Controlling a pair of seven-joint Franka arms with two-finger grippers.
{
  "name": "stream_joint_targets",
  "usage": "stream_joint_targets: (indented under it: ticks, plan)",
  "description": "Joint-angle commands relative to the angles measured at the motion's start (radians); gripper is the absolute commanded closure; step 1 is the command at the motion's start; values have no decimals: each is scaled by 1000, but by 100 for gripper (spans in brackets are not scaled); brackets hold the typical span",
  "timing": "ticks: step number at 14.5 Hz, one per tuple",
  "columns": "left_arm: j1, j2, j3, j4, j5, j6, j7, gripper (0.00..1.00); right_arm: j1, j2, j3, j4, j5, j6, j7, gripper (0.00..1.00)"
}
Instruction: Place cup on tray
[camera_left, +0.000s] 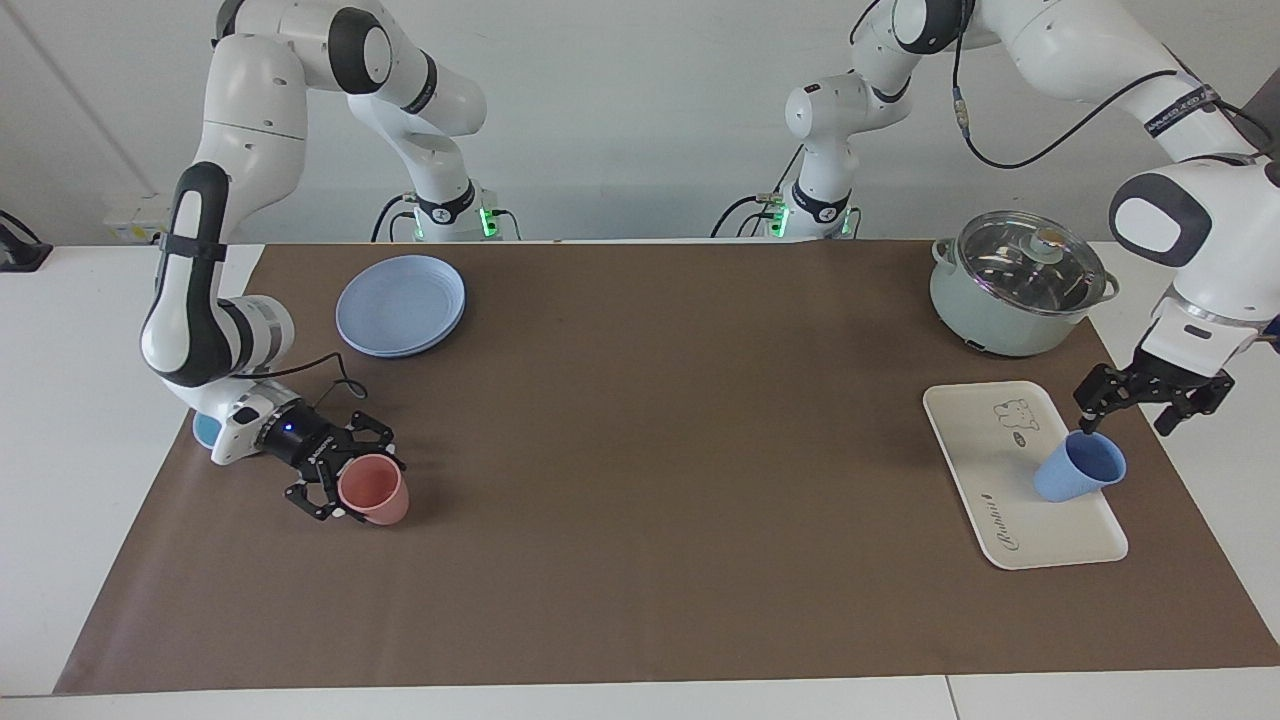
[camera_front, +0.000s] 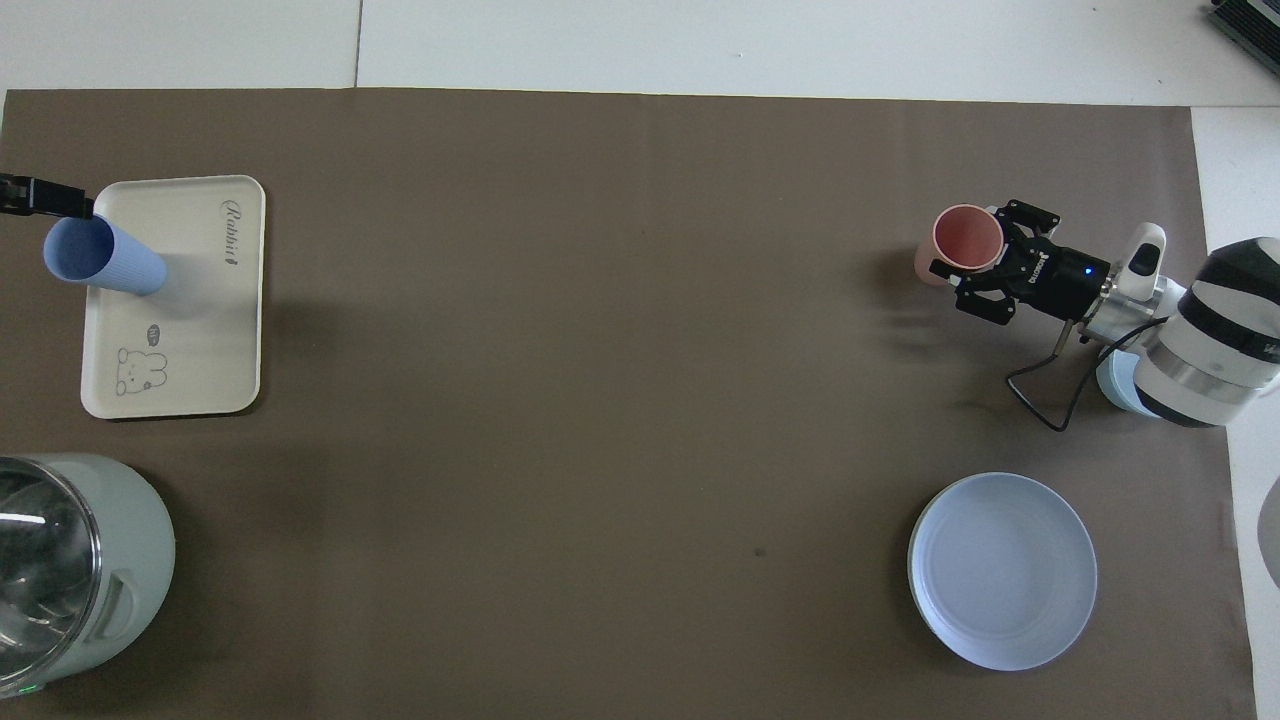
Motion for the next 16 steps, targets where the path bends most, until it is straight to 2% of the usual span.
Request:
stream_joint_targets:
  ticks: [1, 2, 4, 5, 10, 12, 14, 16]
  plan:
    - [-86, -24, 7, 35, 36, -154, -160, 0, -22, 20, 14, 16, 29, -23, -51, 53]
    - [-117, -33, 6, 67, 36, -211, -203, 0, -24, 19, 14, 18, 29, -30, -49, 1]
    - [-157, -79, 1, 89, 33, -308, -252, 0, -24, 15, 12, 21, 28, -52, -42, 0]
    - [-180, -128, 2, 77, 34, -332, -271, 0, -22, 8, 12, 21, 25, -50, -26, 0]
    - [-215, -397, -7, -178, 33, -368, -283, 0, -18, -69, 6, 19, -31, -38, 92, 0]
    - [-230, -435, -10, -204, 34, -382, -283, 0, -18, -116, 5, 18, -78, -32, 171, 0]
    - [-230, -438, -40, -198, 34, -392, -283, 0, -11, -185, 3, 18, -151, 17, 289, 0]
    - [-218, -440, -76, -195, 34, -380, -282, 0, 4, -282, 6, 21, -312, 90, 522, 0]
